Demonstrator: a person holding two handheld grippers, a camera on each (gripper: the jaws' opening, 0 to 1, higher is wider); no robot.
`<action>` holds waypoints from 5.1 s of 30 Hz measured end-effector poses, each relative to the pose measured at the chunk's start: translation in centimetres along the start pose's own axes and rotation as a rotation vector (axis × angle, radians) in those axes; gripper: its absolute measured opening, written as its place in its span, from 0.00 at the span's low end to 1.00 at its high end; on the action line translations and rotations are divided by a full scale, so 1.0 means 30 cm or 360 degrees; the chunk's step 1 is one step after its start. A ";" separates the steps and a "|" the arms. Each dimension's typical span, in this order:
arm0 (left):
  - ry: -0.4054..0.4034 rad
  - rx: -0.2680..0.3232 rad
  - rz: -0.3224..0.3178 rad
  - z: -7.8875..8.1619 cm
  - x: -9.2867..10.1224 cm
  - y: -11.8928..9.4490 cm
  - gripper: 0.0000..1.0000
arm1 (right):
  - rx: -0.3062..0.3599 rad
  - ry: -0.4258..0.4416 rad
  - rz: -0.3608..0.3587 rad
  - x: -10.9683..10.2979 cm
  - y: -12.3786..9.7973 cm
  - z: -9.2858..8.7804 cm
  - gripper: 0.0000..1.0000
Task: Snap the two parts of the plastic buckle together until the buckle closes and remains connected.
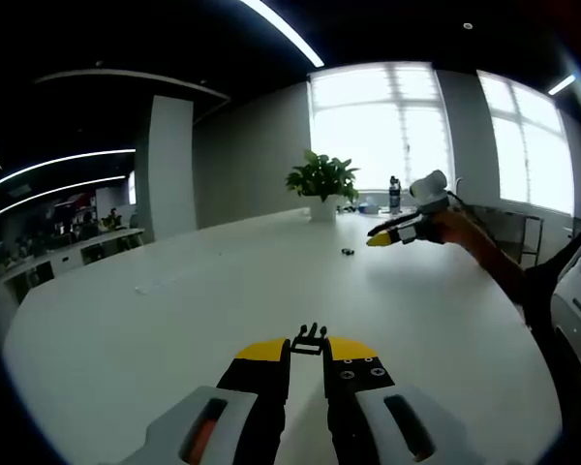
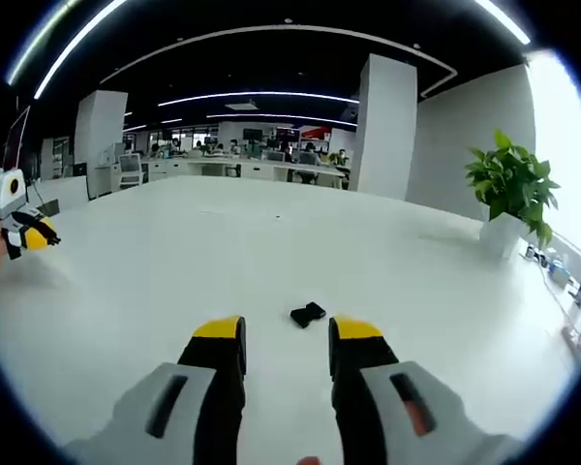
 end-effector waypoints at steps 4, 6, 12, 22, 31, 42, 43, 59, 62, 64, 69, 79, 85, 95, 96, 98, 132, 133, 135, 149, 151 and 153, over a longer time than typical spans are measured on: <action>-0.0003 0.0000 -0.0005 -0.001 0.003 0.000 0.13 | -0.0022 0.0060 0.0016 0.008 0.026 -0.007 0.32; 0.0000 0.0000 -0.0006 0.000 0.006 -0.001 0.13 | -0.0038 0.0074 0.0002 0.015 0.037 -0.011 0.32; 0.0011 0.0007 -0.0012 0.005 0.014 -0.005 0.13 | -0.0070 0.0057 -0.0053 0.058 0.062 -0.020 0.30; 0.0016 -0.0005 -0.0008 -0.002 0.017 -0.001 0.13 | -0.0083 0.0208 0.0029 0.058 0.093 -0.050 0.29; 0.0017 -0.0008 -0.0017 -0.004 0.024 0.002 0.13 | -0.0109 0.0202 0.0013 0.070 0.127 -0.041 0.29; 0.0026 -0.0014 -0.0024 -0.007 0.033 0.004 0.13 | -0.0135 0.0235 0.0018 0.085 0.163 -0.035 0.28; 0.0027 -0.0014 -0.0023 -0.007 0.033 0.004 0.13 | -0.0136 0.0242 0.0026 0.084 0.166 -0.034 0.28; 0.0028 -0.0028 -0.0023 -0.012 0.035 0.007 0.13 | -0.0094 0.0221 0.0110 0.079 0.205 -0.029 0.22; 0.0032 -0.0030 -0.0023 -0.013 0.037 0.007 0.13 | -0.0065 0.0229 0.0129 0.079 0.202 -0.035 0.22; 0.0034 -0.0031 -0.0023 -0.012 0.038 0.007 0.13 | -0.0055 0.0228 0.0141 0.078 0.201 -0.036 0.22; 0.0048 -0.0036 -0.0023 -0.013 0.044 0.009 0.13 | -0.0043 0.0223 0.0216 0.064 0.198 -0.032 0.22; 0.0055 -0.0053 -0.0031 -0.021 0.048 0.017 0.13 | 0.0095 0.0099 0.0473 -0.045 0.186 0.030 0.22; 0.0046 -0.0059 -0.0029 -0.025 0.046 0.018 0.13 | 0.0227 0.0000 0.0605 -0.111 0.163 0.081 0.22; 0.0051 -0.0056 -0.0041 -0.024 0.052 0.019 0.13 | 0.0442 -0.0386 0.0872 -0.249 0.117 0.140 0.22; 0.0051 -0.0057 -0.0042 -0.024 0.052 0.019 0.13 | 0.0446 -0.0435 0.0896 -0.265 0.113 0.140 0.22; 0.0050 -0.0058 -0.0045 -0.025 0.053 0.020 0.13 | 0.0452 -0.0501 0.0956 -0.298 0.104 0.138 0.22; 0.0059 -0.0082 -0.0070 -0.035 0.065 0.029 0.13 | 0.0345 -0.0880 0.1533 -0.565 0.061 0.043 0.22; 0.0059 -0.0083 -0.0071 -0.035 0.065 0.030 0.13 | 0.0343 -0.0880 0.1529 -0.564 0.062 0.043 0.22; 0.0060 -0.0086 -0.0072 -0.036 0.066 0.031 0.13 | 0.0335 -0.0882 0.1521 -0.563 0.065 0.042 0.22; 0.0062 -0.0087 -0.0072 -0.035 0.061 0.031 0.13 | 0.0312 -0.0897 0.1488 -0.564 0.076 0.036 0.23; 0.0062 -0.0087 -0.0072 -0.035 0.061 0.031 0.13 | 0.0298 -0.0909 0.1482 -0.564 0.080 0.033 0.23; 0.0062 -0.0088 -0.0072 -0.036 0.061 0.031 0.13 | 0.0283 -0.0929 0.1472 -0.563 0.082 0.028 0.23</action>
Point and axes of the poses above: the point that each gripper's makers call its tool centre point, and the gripper's own axes: y roughly forward along the fingers, x roughly to its right, z roughly out of its top, the point moved 8 cm from there along -y, roughly backward along the fingers, and after that the axes turned 3 degrees about z, right-handed, at the moved point
